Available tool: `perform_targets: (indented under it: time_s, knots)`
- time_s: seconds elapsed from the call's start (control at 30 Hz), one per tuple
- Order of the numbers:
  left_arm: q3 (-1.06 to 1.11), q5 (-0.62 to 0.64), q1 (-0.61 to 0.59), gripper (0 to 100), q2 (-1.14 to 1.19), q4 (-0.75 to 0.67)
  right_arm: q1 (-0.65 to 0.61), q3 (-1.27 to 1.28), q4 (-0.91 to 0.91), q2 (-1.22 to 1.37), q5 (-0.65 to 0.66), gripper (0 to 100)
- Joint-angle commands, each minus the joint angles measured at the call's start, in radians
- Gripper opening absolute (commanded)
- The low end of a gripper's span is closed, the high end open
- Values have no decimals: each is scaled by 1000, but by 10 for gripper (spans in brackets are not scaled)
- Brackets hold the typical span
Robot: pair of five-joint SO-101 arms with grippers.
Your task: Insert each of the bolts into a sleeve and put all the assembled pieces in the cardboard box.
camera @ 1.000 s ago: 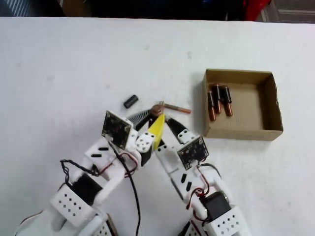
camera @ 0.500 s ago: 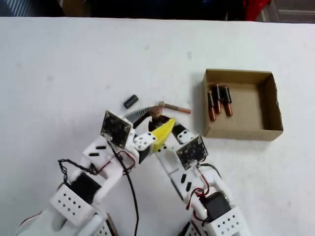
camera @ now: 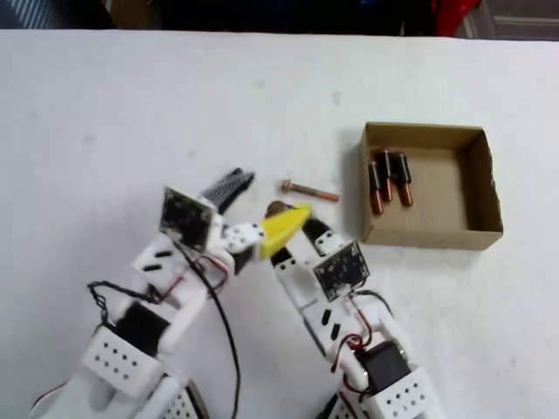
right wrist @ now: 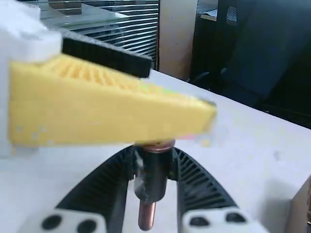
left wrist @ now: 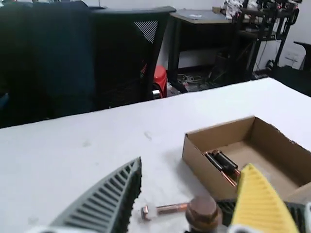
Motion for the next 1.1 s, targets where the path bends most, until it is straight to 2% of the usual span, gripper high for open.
perform_targets:
  time_s: [0.0, 0.1, 0.2, 0.3, 0.43, 0.7, 0.87, 1.07]
  knots:
    - [-129, 2, -93, 181, -19, -11, 51, 8, -2, -10, 9, 16]
    - [-147, 2, -171, 7, -19, -9, 85, 8, -2, -10, 9, 16]
    - [-146, 2, -214, 62, -19, 58, 120, 3, -2, -10, 11, 16]
    - [-152, -5, -219, 18, -33, 173, 174, -26, 8, -8, 11, 16]
    - [-146, -5, -220, 23, -159, 336, 231, -144, 174, -8, 11, 16]
    - [-144, -5, -232, 23, -460, 631, 240, -396, 458, -4, 11, 16]
    - [-144, -5, -363, 23, -539, 727, 240, -600, 615, 59, 17, 16]
    - [-144, -5, -513, 23, -582, 822, 275, -876, 684, 395, 84, 17]
